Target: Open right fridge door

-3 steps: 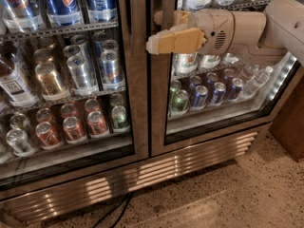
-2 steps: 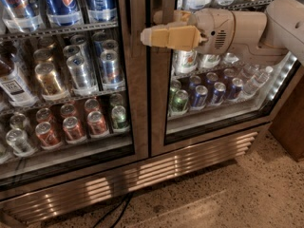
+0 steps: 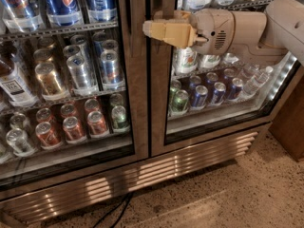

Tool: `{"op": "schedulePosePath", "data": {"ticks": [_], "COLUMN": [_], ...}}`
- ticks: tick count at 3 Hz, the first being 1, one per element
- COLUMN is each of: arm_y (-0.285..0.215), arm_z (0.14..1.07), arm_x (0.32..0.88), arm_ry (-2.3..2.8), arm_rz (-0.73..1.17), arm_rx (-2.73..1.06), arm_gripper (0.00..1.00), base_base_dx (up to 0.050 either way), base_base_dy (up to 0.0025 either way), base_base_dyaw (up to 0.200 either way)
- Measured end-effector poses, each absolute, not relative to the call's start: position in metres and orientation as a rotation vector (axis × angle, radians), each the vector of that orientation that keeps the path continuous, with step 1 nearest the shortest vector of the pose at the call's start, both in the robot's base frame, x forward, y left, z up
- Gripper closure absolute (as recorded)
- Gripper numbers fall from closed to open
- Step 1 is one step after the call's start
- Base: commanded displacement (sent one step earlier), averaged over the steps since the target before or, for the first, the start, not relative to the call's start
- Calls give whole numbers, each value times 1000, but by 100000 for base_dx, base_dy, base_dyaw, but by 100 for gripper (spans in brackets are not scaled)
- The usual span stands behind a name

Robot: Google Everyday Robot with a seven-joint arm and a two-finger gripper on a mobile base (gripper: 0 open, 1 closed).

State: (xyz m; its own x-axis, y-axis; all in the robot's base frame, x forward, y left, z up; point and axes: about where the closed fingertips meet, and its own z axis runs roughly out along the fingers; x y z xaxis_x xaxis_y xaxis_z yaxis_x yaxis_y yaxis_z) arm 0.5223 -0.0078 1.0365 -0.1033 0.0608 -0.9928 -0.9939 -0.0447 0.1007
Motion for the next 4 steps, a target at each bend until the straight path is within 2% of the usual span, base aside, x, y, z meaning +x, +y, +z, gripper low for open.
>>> {"op": "schedulePosePath", "data": {"ticks": [1,3,4], "arm_y": [-8,-8,-8], "arm_z": [1037,1037,1037], "arm_x": [522,522,522], "arm_ry": [1217,1217,1217], "arm_rz": [1344,1344,1344], "arm_rx": [-1143,-1143,-1143], "arm_gripper": [100,100,100], "base_base_dx": [-5001,-5001,2], "base_base_dy": [1,0,-3], "base_base_dyaw": [-9,-4,-19765]}}
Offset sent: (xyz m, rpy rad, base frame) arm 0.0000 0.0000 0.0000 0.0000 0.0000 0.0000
